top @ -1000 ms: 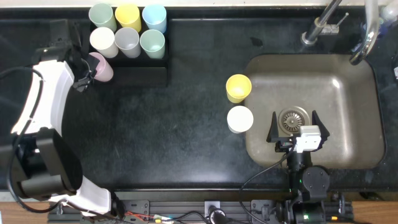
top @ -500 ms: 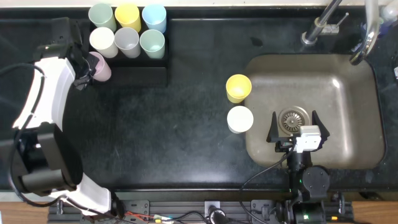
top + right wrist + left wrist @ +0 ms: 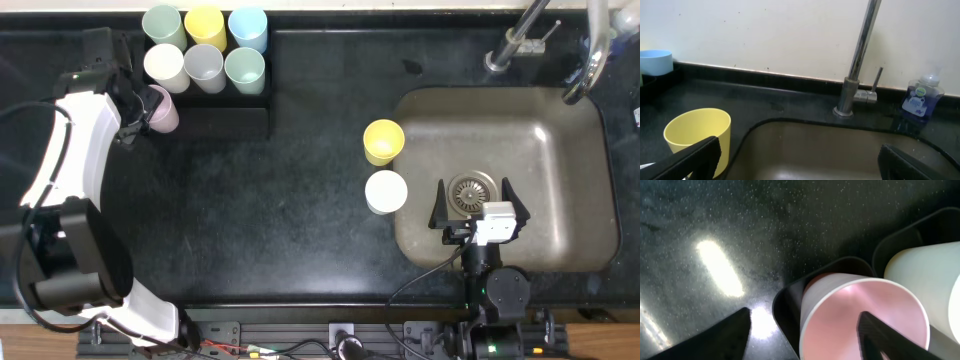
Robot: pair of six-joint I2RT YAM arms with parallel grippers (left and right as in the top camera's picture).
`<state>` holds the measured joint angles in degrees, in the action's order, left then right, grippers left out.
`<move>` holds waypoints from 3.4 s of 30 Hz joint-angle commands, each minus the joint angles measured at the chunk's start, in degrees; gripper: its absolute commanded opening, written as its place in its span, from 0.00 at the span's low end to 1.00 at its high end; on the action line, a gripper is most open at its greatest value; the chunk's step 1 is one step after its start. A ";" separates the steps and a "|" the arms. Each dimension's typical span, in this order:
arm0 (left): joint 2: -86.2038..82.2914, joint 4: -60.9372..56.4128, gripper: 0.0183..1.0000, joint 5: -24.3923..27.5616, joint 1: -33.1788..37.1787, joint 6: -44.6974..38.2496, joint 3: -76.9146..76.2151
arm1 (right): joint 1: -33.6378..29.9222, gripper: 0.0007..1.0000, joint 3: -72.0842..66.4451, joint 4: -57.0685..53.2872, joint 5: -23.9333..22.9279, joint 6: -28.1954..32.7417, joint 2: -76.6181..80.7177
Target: Store Cups
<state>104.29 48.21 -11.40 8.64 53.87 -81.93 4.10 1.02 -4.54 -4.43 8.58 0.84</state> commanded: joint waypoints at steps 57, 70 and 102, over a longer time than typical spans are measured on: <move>22.82 19.28 0.87 5.77 -50.12 -30.32 -38.03 | -0.37 1.00 -0.74 0.28 0.37 -0.46 -0.63; 24.81 16.41 0.87 6.51 -49.16 -30.32 -38.03 | -0.37 1.00 -0.74 0.28 0.37 -0.46 -0.63; 8.31 27.85 0.02 6.23 -40.33 -18.95 -37.88 | -0.37 1.00 -0.74 0.28 0.37 -0.46 -0.63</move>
<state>120.49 74.02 -3.66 -35.64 28.32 -119.39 4.10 1.02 -4.54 -4.43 8.58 0.84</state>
